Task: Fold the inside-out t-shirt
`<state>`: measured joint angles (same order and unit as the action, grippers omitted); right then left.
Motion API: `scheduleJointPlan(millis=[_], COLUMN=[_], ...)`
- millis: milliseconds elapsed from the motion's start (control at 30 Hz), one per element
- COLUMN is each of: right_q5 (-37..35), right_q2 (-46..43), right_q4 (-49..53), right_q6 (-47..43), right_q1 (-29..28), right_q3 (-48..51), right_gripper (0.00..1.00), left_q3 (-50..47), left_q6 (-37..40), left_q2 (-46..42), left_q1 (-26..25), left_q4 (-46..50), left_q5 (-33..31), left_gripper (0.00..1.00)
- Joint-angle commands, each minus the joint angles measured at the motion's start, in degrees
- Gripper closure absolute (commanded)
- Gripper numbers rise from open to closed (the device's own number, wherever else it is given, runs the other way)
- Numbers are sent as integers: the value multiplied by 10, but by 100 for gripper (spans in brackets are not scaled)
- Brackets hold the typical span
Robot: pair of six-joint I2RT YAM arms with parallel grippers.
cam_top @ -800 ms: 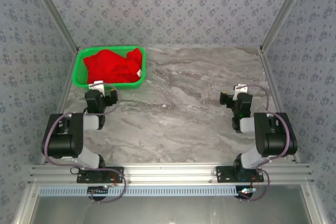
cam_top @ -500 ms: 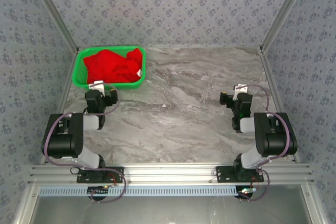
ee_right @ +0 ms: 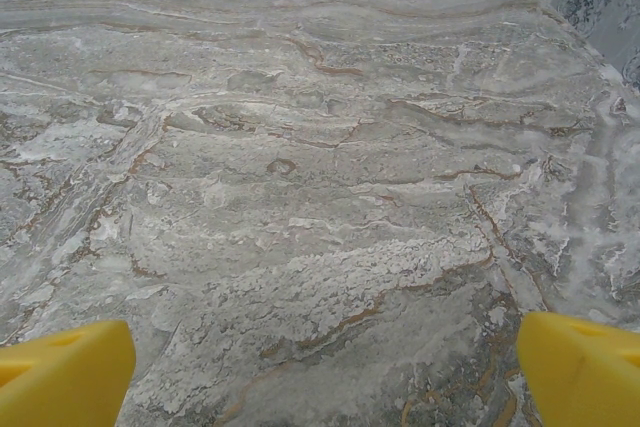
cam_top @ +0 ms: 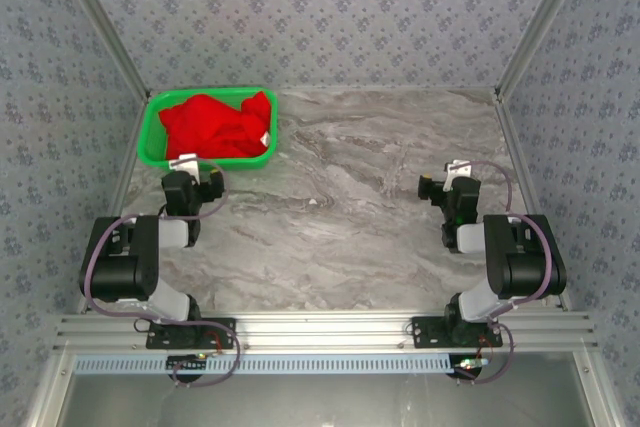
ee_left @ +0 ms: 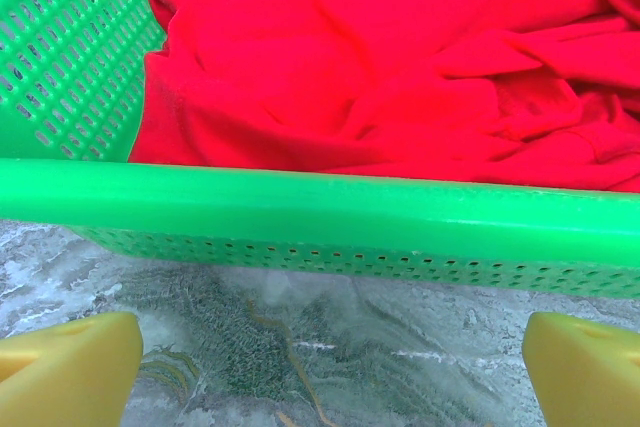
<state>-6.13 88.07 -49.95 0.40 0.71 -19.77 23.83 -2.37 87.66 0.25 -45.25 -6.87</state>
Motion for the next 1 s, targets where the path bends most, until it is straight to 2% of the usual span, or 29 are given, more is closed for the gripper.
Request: scheduleJointPlan(millis=[0, 100, 167, 233, 300, 367, 433, 533, 600, 700, 800, 967], right_q5=[8, 3, -37, -61, -91, -131, -125, -86, -68, -97, -65, -40], right_q2=[3, 2, -5, -46, -117, -189, -264, -310, -280, -215, -175, -139], right_q4=[-8, -9, -18, 9, 73, 129, 179, 285, 328, 373, 334, 310], right_q6=[2, 1, 1, 6, 20, 68, 123, 164, 138, 97, 116, 147], right_q1=[1, 0, -4, -7, -6, -3, 7, -21, -96, -202, -230, -233], right_q3=[-12, -11, -5, 2, -2, -5, -13, -70, -121, -181, -182, -176], right_gripper=[0, 0, 0, 0, 0, 0, 0, 5, 6, 3, 3, 3], left_q3=[-5, -6, -2, 11, 37, 73, 116, 149, 183, 310, 436, 632], left_q6=[4, 3, -6, -30, -57, -122, -173, -200, -197, -178, -164, -145], left_q2=[1, 2, -10, -55, -116, -166, -196, -196, -162, -55, 59, 244], left_q1=[-1, -1, -1, 0, 6, 17, 24, 19, -12, -30, -25, -20], left_q4=[-21, -22, -7, 57, 159, 266, 357, 369, 367, 484, 578, 706], left_q5=[2, 2, -25, -81, -119, -138, -111, 39, 81, 68, 39, 46], left_gripper=[2, 2, 2, 2, 2, 2, 2, 2, 2, 3, 5, 2])
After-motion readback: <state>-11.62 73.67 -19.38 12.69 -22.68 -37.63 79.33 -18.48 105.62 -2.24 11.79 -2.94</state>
